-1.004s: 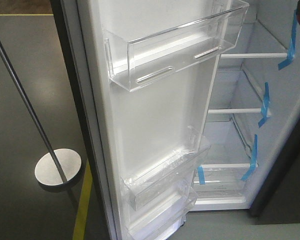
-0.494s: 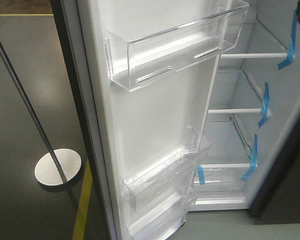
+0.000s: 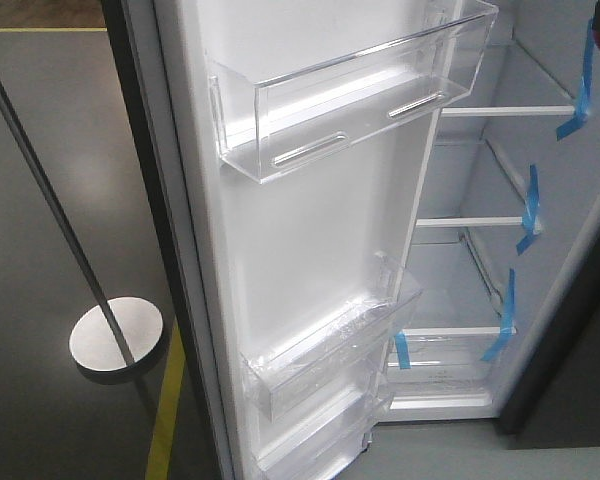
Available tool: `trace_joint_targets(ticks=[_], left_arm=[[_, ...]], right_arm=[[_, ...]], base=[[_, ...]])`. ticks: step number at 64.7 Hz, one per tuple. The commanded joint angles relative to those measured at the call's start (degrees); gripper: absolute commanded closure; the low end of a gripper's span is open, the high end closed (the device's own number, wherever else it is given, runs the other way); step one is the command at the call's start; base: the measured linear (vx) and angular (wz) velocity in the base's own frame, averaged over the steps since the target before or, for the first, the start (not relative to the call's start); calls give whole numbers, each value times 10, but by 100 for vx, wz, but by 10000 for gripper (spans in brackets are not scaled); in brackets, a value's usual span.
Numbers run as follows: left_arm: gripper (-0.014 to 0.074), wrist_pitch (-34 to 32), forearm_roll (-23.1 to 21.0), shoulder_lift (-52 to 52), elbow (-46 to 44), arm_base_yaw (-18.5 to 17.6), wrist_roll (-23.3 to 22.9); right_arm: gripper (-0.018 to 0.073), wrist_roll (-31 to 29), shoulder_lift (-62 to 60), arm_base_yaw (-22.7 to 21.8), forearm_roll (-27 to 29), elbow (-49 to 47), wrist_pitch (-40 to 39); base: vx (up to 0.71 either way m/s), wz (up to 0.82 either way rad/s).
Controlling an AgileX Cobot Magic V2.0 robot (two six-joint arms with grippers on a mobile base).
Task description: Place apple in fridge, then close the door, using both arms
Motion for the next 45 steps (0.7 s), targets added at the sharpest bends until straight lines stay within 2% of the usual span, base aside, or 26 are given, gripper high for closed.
trace_joint_targets(ticks=[1, 45], left_arm=[[602, -43, 0, -9, -10, -2, -6], [602, -43, 0, -9, -10, -2, -6]], right_arm=[[374, -2, -14, -1, 1, -17, -47], [374, -2, -14, -1, 1, -17, -47]], base=[[0, 0], [0, 0]])
